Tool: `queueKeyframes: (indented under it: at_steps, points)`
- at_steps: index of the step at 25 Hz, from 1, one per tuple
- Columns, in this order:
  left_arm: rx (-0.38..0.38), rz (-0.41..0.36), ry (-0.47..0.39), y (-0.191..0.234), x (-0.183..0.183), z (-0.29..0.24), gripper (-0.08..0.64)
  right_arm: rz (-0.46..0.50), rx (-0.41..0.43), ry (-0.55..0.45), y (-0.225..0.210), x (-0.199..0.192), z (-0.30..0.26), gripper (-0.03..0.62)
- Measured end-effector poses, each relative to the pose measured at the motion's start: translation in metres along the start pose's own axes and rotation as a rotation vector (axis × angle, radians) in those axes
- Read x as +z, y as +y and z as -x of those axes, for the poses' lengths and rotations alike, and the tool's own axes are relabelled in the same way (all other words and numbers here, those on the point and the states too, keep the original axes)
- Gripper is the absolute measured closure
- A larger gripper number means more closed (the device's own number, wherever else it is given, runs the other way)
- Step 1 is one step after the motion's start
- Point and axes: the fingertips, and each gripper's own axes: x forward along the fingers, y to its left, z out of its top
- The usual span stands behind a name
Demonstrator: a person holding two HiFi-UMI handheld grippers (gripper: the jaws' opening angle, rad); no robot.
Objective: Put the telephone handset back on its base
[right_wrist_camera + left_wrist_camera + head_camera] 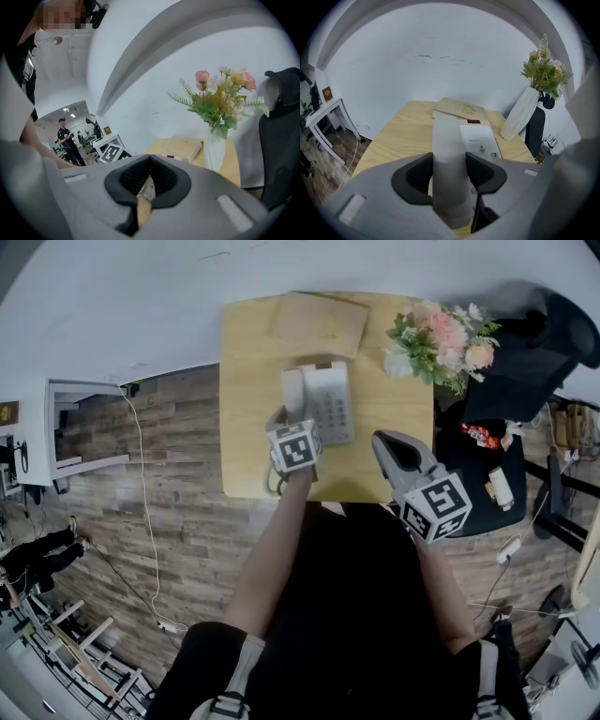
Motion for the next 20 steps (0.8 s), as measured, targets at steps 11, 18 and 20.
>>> queueKeyframes:
  at_steps: [11,18,20]
  points:
    - [-0.01,-0.028,-0.003,-0.0008,0.0007,0.001,0.336,-0.003,0.002,-0.003,0.0036,-0.001,-0.0016,0.589]
    - [-0.02,-0.033,-0.009,-0.0023,0.0,0.0068,0.335,0.0,0.015,-0.008,0.0091,-0.0002,-0.002,0.589]
    - [-0.024,-0.036,-0.01,-0.0032,-0.0009,0.0087,0.334,0.001,0.019,-0.008,0.0104,-0.0007,-0.001,0.589]
